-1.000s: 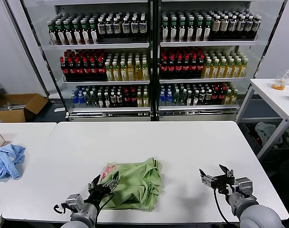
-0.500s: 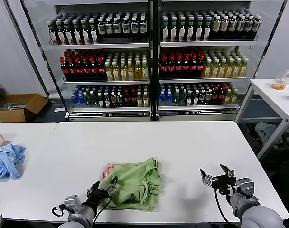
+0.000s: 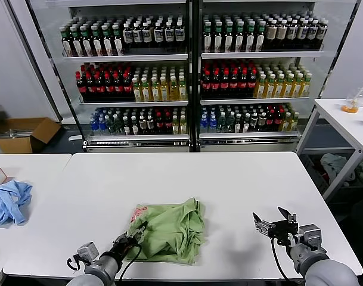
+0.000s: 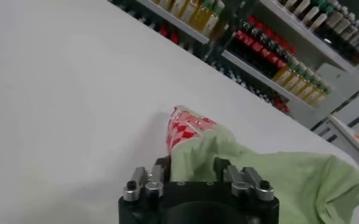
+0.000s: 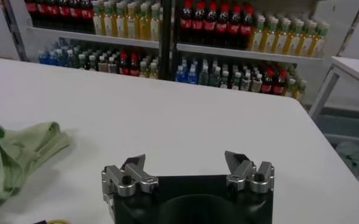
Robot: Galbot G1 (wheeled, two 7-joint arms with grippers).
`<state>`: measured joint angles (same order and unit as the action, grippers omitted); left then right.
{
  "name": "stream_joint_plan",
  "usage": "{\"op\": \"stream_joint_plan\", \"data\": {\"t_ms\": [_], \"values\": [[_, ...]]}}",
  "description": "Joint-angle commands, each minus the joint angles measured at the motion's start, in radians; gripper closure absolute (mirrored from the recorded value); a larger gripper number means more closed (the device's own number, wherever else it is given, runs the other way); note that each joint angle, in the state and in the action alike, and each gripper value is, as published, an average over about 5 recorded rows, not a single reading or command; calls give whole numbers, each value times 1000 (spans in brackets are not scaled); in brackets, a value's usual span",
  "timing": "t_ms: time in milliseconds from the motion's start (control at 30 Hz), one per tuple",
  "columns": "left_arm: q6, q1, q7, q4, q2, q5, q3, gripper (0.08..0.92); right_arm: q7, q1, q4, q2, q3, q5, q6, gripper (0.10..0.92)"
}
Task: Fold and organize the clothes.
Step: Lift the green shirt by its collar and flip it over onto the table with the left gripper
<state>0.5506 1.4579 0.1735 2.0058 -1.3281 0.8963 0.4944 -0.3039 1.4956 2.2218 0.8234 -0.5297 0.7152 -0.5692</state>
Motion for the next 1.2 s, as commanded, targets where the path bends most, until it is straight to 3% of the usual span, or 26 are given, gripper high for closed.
{"op": "stream_joint_plan", "data": {"t_ms": [33,367,567,767,900,1067,1200], "values": [[25,-12,-24,-68,-3,181,33,593,0,2,2,-1,-2,1,-1,203],[25,-10,-43,-52,-13,295,69,859,-2,3,5,-4,-7,3,-1,203],[26,-5,-45,-11,-20,389,132,892,-2,9,11,-7,-15,6,-1,203],[28,16,-36,58,13,474,290,892,-1,4,13,-5,-13,8,1,203],[29,33,-24,92,81,510,463,892,-1,-8,11,0,-3,10,2,203],[31,43,-1,115,254,553,720,892,0,-32,7,1,15,15,5,203],[31,44,12,137,379,533,832,892,1,-51,3,2,32,20,6,203]]}}
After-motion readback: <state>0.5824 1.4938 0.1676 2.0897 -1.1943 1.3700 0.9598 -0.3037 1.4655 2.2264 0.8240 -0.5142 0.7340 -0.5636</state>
